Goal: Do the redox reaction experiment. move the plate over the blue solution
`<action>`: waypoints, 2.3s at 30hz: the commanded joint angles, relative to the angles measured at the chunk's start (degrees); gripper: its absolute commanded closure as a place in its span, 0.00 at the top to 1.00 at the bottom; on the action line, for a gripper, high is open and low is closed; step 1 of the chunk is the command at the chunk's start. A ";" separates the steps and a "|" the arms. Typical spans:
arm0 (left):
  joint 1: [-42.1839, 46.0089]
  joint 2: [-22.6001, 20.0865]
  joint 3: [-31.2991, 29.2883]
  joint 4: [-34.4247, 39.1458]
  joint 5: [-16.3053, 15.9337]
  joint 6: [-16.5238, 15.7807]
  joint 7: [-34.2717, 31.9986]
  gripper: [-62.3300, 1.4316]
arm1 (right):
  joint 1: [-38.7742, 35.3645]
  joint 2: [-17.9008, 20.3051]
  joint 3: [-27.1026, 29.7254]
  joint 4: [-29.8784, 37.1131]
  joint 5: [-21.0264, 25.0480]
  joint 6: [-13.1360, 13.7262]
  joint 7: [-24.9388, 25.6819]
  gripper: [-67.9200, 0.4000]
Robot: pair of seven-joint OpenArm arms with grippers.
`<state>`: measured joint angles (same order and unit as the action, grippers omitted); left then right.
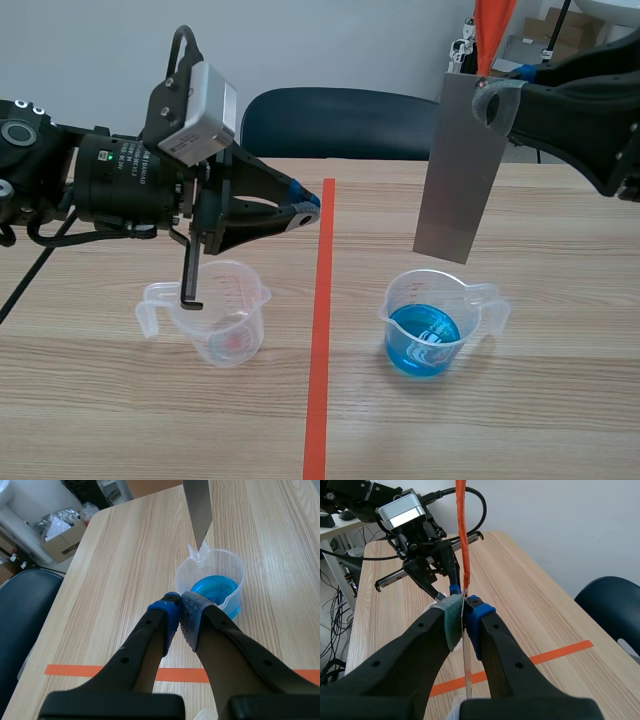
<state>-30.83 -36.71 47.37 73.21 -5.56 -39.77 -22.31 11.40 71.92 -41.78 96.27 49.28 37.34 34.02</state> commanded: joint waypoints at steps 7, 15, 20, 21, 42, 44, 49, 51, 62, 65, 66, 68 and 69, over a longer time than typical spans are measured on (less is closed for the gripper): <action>-0.81 2.10 -0.35 -0.39 -0.55 -0.11 -0.11 0.08 | 0.68 0.76 0.90 0.63 0.85 0.20 0.83 0.01; -0.81 3.08 -0.28 -2.21 -0.57 -0.11 -0.11 0.08 | 0.68 0.76 0.90 0.63 0.85 0.20 0.83 0.01; -0.79 3.06 0.81 -2.29 -0.57 -0.11 -0.11 0.08 | 0.68 0.76 0.90 0.63 0.85 0.20 0.83 0.01; -0.79 3.08 1.01 -2.29 -0.57 -0.11 -0.11 0.08 | 0.68 0.76 0.90 0.63 0.85 0.20 0.83 0.01; -0.79 3.21 2.23 -2.29 -0.59 -0.11 -0.11 0.08 | 0.83 0.76 0.90 0.63 0.85 0.20 0.59 0.01; -0.79 3.21 2.23 -2.29 -0.59 -0.11 -0.11 0.08 | 0.83 0.76 0.90 0.63 0.85 0.20 0.61 0.01; -0.79 3.21 2.23 -2.29 -0.59 -0.11 -0.13 0.08 | 0.83 0.76 0.90 0.63 0.85 0.20 0.59 0.01; -0.79 3.21 2.23 -2.29 -0.59 -0.11 -0.13 0.08 | 0.83 0.76 0.90 0.63 0.85 0.20 0.59 0.01; -0.79 3.21 2.23 -2.29 -0.59 -0.11 -0.13 0.08 | 0.83 0.76 0.90 0.63 0.85 0.22 0.61 0.01; -0.79 3.21 2.23 -2.29 -0.59 -0.11 -0.13 0.08 | 0.83 0.76 0.90 0.63 0.85 0.24 0.63 0.01; -0.79 3.21 2.23 -2.29 -0.59 -0.11 -0.13 0.08 | 0.83 0.76 0.90 0.63 0.85 0.24 0.63 0.01; -0.79 3.21 2.23 -2.29 -0.59 -0.11 -0.13 0.08 | 0.83 0.76 0.90 0.63 0.85 0.24 0.63 0.01; -0.79 3.21 2.23 -2.29 -0.59 -0.11 -0.13 0.08 | 0.83 0.76 0.90 0.63 0.85 0.24 0.63 0.01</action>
<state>-30.83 -33.65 49.65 70.37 -5.39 -39.79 -21.65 11.40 71.92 -41.78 96.27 49.28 37.34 33.98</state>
